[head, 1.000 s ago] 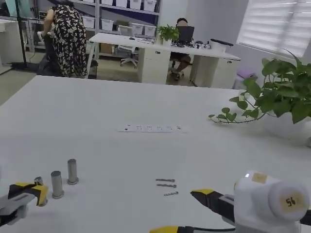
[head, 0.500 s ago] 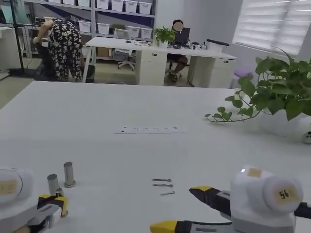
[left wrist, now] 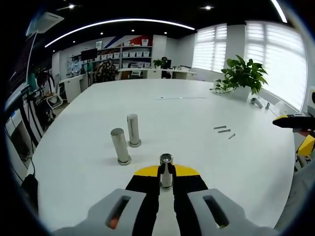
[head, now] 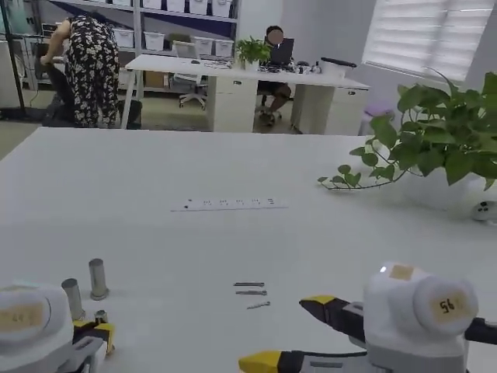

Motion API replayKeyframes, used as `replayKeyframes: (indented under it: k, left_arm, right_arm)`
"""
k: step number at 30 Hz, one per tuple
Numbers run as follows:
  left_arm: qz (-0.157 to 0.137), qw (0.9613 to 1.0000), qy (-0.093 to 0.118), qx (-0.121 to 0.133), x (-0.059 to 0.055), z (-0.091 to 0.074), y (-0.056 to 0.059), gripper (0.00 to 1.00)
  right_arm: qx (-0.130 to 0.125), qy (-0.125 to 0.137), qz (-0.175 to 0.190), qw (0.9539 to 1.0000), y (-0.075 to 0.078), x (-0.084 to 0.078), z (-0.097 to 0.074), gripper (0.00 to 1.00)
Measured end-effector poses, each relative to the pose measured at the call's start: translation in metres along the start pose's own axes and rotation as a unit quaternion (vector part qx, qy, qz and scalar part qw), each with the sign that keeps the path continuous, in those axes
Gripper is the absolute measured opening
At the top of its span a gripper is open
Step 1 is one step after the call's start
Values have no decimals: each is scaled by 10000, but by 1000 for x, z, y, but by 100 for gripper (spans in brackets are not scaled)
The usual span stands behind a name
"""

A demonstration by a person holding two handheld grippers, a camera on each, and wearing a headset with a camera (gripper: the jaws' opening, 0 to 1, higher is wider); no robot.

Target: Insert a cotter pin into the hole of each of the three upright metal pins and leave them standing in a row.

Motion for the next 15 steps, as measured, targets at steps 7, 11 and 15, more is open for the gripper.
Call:
replayKeyframes:
  k: [7,11,15]
  left_arm:
    - [64,9999,-8,-79,-2,6,10,7]
    - [93,9999,29,-94,-2,6,13,7]
    - [157,9998,49,-77,-1,7,15,7]
  right_arm:
    - [7,-53,22,10000,3,-3,0,76]
    - [17,-65,47,10000,4,-4,0,76]
    - [39,-88,50,9999,5,-5,1,76]
Point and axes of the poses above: the centre of the closed fingertips' face, and the gripper's own axes: z roughly forward along the fingers, y roughly to its right, x roughly out of its top, the point moved 7 cm from there along -z, roughly backward along the fingers, and after that the axes turned 1 degree about y, right-handed, at the moved point
